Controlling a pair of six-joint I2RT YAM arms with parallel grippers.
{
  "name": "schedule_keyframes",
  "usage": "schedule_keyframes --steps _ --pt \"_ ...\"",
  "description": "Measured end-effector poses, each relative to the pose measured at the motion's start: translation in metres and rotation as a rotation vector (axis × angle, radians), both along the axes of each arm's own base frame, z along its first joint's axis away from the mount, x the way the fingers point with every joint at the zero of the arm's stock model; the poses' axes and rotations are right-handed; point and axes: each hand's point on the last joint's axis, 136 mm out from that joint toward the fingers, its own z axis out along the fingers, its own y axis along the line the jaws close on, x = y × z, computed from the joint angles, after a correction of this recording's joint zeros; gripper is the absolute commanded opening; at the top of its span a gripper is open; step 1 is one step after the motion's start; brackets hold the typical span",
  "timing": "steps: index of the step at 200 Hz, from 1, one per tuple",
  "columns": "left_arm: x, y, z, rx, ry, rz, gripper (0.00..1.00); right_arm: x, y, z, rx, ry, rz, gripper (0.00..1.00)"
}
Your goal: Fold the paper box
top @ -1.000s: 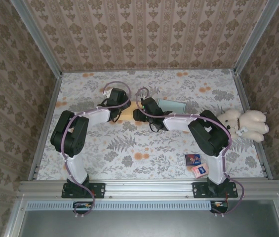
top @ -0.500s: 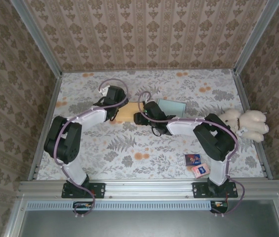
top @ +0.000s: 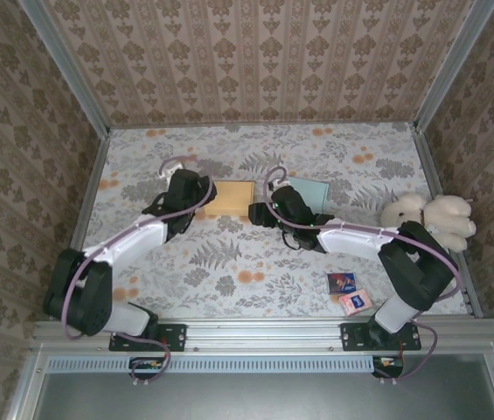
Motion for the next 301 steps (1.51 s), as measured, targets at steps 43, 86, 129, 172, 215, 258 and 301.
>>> schedule_keyframes --steps 43,86,129,172,215,258,301 --pt "-0.043 0.007 0.018 0.024 -0.108 -0.099 0.99 -0.016 -0.025 0.010 -0.017 -0.029 -0.049 1.00" --pt "-0.077 0.026 0.016 0.066 -0.197 -0.128 1.00 -0.016 -0.067 0.036 -0.105 -0.101 -0.180 1.00" --pt "-0.100 0.058 0.020 0.120 -0.314 -0.067 1.00 0.005 -0.146 0.070 -0.162 -0.190 -0.417 1.00" --pt "-0.114 0.093 0.013 0.158 -0.384 0.072 1.00 -0.003 -0.250 0.064 -0.259 -0.255 -0.715 1.00" --pt "-0.121 0.118 0.001 0.179 -0.403 0.177 1.00 0.003 -0.308 0.029 -0.319 -0.147 -0.850 1.00" --pt "-0.126 0.128 0.005 0.156 -0.441 0.226 1.00 0.017 -0.312 0.034 -0.340 -0.193 -0.807 1.00" --pt "-0.131 0.134 0.001 0.143 -0.439 0.257 1.00 0.019 -0.317 0.040 -0.356 -0.239 -0.800 1.00"
